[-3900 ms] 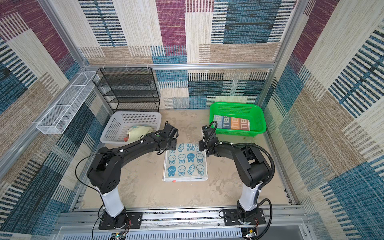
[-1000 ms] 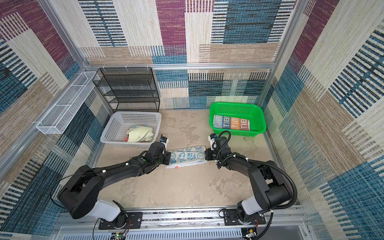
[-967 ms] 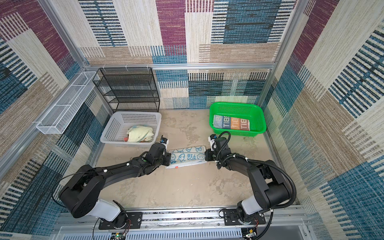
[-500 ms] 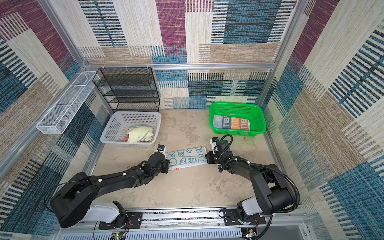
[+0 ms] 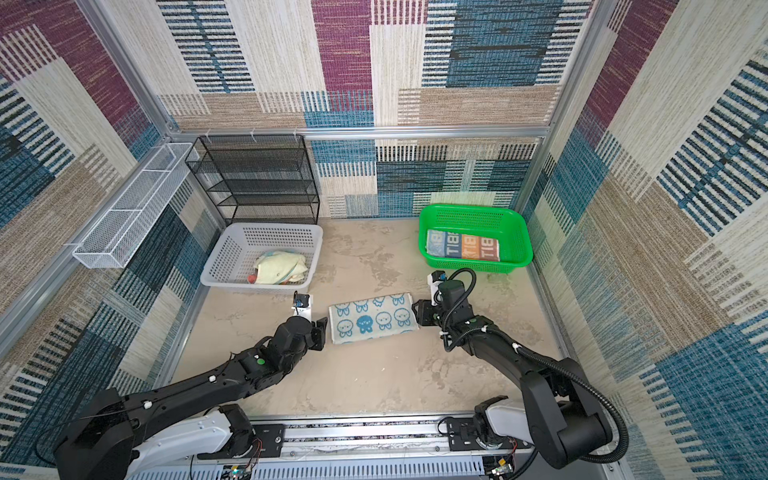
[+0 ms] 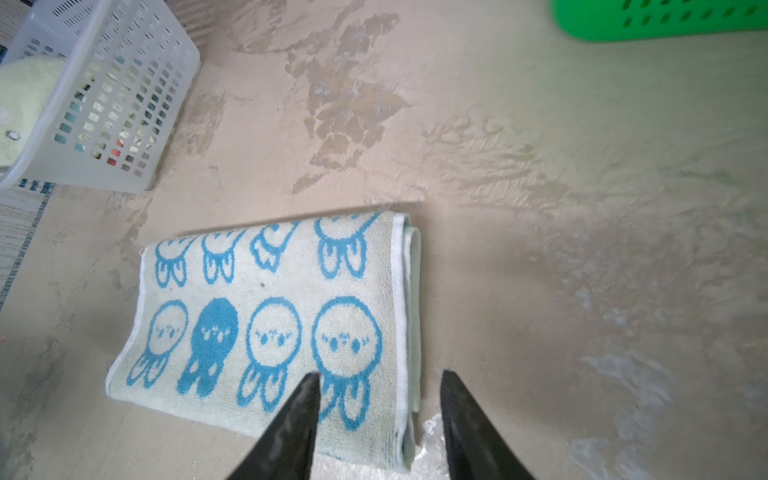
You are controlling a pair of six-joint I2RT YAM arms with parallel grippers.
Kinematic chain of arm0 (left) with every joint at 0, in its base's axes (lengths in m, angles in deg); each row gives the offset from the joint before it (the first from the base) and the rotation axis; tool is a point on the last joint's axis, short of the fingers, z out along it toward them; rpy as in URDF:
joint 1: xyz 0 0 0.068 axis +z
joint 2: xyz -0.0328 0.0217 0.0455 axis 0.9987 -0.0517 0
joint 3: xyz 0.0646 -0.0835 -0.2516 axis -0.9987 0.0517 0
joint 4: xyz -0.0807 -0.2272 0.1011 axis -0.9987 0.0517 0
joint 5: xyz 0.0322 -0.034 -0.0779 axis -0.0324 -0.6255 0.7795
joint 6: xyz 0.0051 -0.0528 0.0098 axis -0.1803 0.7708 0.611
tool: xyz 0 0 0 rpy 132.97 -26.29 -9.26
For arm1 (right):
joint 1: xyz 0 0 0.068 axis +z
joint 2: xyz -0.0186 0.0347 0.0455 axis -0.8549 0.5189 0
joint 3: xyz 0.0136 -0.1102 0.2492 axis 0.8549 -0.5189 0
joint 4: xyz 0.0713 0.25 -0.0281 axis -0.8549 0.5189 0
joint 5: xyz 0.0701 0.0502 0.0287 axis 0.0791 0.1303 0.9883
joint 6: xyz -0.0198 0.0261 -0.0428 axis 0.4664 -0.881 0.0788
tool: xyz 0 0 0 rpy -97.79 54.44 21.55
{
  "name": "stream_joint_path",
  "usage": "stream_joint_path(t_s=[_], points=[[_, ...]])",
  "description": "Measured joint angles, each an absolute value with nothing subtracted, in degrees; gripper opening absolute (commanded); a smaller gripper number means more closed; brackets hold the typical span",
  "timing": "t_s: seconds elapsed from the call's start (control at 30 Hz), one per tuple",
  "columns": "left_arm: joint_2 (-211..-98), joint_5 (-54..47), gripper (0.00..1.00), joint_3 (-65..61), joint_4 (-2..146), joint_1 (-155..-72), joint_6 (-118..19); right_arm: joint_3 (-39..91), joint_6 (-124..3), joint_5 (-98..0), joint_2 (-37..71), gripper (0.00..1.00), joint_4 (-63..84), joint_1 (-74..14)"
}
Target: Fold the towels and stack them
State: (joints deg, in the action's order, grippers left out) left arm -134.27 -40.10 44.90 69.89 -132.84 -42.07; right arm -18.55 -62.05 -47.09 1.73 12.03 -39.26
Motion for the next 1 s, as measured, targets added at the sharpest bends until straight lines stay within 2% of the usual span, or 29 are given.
stream_joint_path(t_s=[0.13,0.43,0.67,0.87,1.0], points=[[-135.8,-40.1,0.53,43.0,70.9,-132.8,-41.9,-16.7,-62.0,-46.4,5.1,0.58,11.6,-39.3],[-149.0,-34.0,0.52,36.2,69.4,-133.2,-40.5,-14.2,-60.7,-43.6,15.5,0.58,10.4,-39.3],[-156.4,-30.3,0.53,37.9,64.3,-133.3,-38.5,-13.3,-60.5,-41.1,20.4,0.58,6.6,-39.4],[-159.9,-28.9,0.53,38.4,62.7,-133.2,-37.2,-12.6,-60.5,-37.6,24.5,0.37,1.3,-39.5],[-161.0,-28.9,0.53,38.7,60.7,-132.7,-36.6,-11.8,-60.6,-35.3,26.9,0.19,-1.1,-39.4]])
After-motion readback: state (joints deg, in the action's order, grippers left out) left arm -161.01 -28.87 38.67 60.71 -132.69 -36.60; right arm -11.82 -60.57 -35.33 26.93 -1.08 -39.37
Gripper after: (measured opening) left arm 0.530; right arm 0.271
